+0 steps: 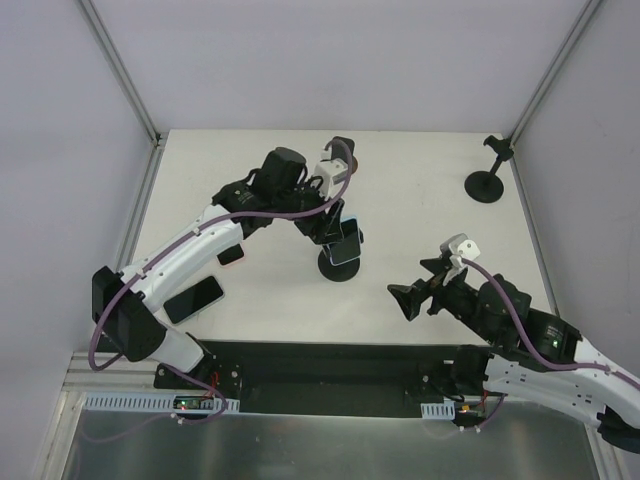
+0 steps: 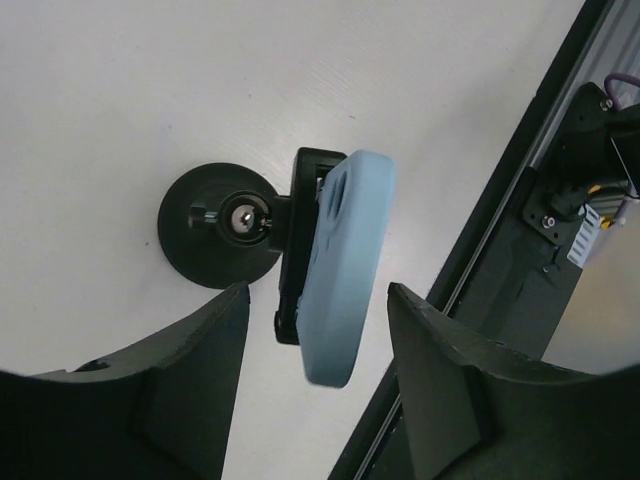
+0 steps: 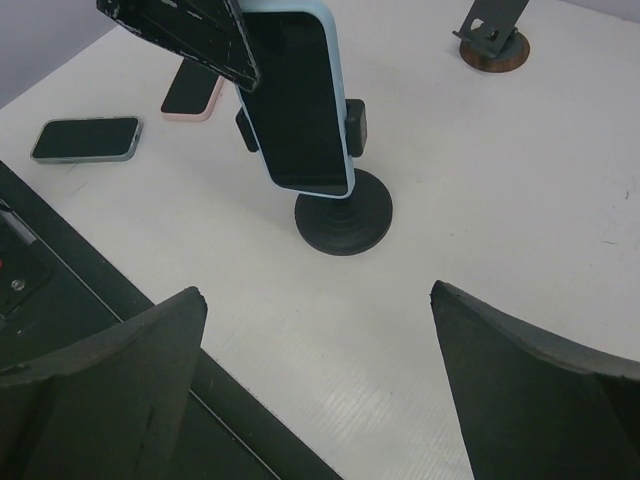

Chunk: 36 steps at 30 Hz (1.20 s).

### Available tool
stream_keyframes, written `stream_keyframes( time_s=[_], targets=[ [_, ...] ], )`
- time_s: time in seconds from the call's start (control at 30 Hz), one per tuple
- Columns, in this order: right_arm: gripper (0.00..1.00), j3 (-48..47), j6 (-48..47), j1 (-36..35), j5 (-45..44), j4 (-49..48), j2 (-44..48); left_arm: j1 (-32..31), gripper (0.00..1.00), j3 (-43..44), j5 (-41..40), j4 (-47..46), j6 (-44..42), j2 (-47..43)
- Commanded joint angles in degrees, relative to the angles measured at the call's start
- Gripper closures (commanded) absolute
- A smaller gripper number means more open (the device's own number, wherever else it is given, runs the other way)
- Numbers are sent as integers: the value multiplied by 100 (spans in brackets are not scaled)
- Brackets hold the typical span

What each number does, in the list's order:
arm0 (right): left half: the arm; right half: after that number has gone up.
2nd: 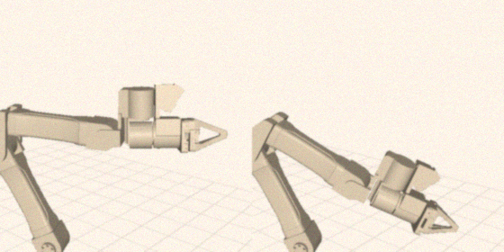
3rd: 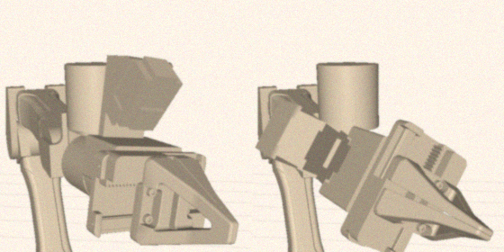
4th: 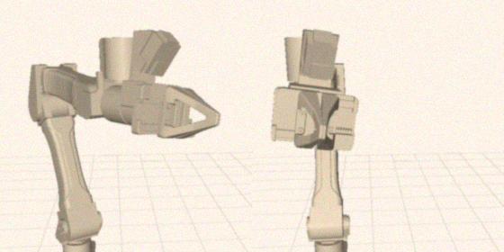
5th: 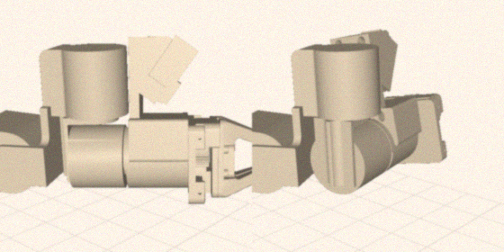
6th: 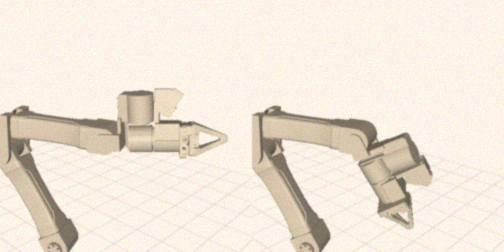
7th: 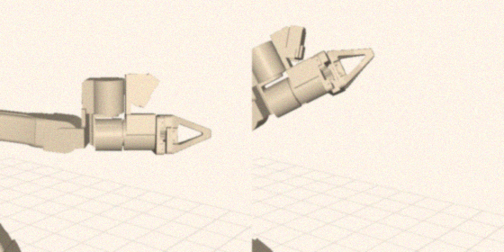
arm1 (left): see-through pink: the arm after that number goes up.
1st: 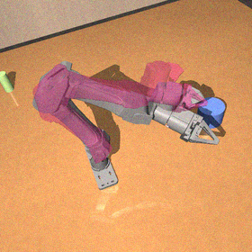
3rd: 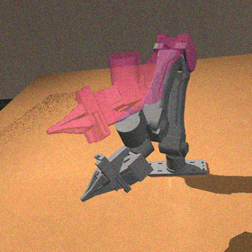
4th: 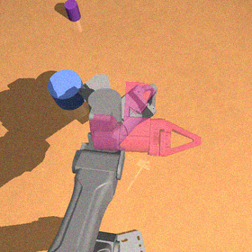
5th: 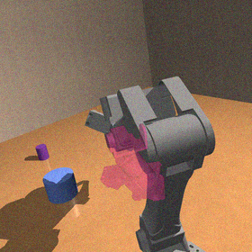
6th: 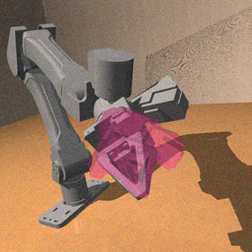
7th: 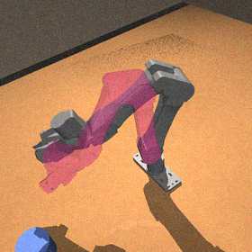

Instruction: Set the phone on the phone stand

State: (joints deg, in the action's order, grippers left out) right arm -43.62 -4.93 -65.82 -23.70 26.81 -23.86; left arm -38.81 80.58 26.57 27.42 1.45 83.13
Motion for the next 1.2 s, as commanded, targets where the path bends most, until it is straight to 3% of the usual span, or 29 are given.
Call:
stream_keyframes(
  time_s=[0.0,0.1,0.13,0.27,0.3,0.57,0.6,0.63,0.77,0.9,1.03,1.17],
  targets=[
    [3,37,62,-1,164,97,215,-311,48,388,-116,71,-260,228],
    [3,72,53,8,217,88,267,-329,77,538,-424,71,-260,414],
    [3,90,53,-1,217,97,294,-329,100,556,-546,71,-260,423],
    [3,73,53,8,200,193,311,-259,100,494,-1600,62,-347,125],
    [3,20,53,8,208,228,311,28,100,512,-1663,70,-339,-41],
    [3,-244,53,-1,348,369,75,2366,100,1328,-856,246,-689,-351],
    [3,-287,71,-1,392,404,13,2613,100,1468,-768,299,-734,-185],
    [3,-366,132,8,419,439,-127,3276,100,1783,-558,343,-726,-70],
    [3,-542,247,-1,621,527,-400,4431,100,2620,558,746,-996,580],
    [3,-701,229,8,630,580,-672,5084,100,3182,1226,852,-1568,1229],
    [3,-885,-25,69,455,659,-848,5752,100,4691,2167,1397,-1675,2276],
    [3,-1044,-298,341,410,773,-1024,6025,100,5477,2151,1652,-1744,3006]
  ],
)
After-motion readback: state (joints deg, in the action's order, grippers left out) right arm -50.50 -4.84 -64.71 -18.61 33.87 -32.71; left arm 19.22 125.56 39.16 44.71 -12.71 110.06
